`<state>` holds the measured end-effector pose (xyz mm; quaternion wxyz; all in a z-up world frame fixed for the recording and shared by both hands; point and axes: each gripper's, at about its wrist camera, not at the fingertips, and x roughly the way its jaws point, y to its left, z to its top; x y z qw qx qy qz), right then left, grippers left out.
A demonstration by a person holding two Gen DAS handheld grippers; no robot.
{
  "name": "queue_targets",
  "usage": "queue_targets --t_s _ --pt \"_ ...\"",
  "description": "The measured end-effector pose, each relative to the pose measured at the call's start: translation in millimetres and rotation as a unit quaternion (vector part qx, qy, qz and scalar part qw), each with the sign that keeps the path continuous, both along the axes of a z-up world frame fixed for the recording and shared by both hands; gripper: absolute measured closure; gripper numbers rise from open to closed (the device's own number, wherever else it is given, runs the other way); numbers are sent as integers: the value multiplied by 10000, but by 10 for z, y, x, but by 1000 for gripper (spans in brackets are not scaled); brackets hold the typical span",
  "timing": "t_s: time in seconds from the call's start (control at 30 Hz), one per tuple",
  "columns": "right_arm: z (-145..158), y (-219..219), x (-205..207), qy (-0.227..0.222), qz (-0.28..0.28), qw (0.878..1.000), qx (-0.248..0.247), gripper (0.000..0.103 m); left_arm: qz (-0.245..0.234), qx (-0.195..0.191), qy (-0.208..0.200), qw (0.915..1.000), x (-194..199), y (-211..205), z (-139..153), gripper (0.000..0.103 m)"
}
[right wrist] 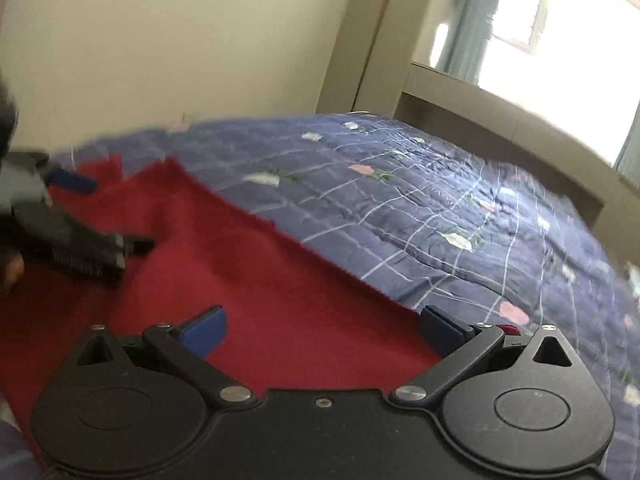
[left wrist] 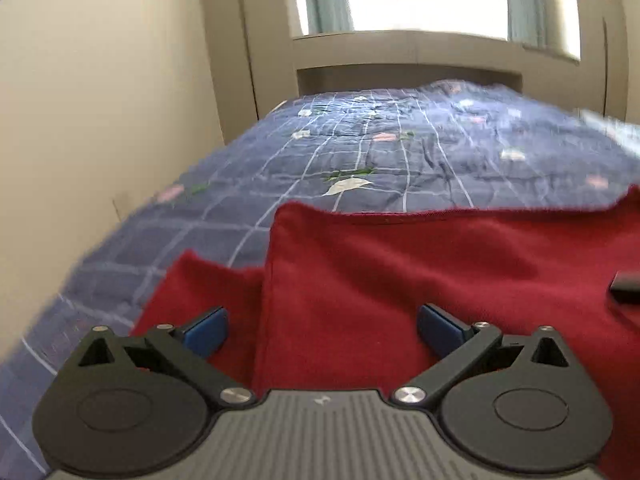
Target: Fold small clothes
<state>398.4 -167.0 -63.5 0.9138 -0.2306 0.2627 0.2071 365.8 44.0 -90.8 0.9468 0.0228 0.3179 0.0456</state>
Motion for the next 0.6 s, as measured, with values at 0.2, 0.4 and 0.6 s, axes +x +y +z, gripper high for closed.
queue_targets --t_s 0.2,0.4,0.6 --pt "-219 -324 236 -107 -1459 9891 173 1 -33 -512 29 9987 -20 178 -42 1" --pt "-250 -809 399 441 -2405 9615 1257 1 -37 -501 21 9987 -30 173 -64 0" --pt "-277 -744 416 428 -2368 9642 1111 1 -37 -544 -18 9985 -47 181 -69 1"
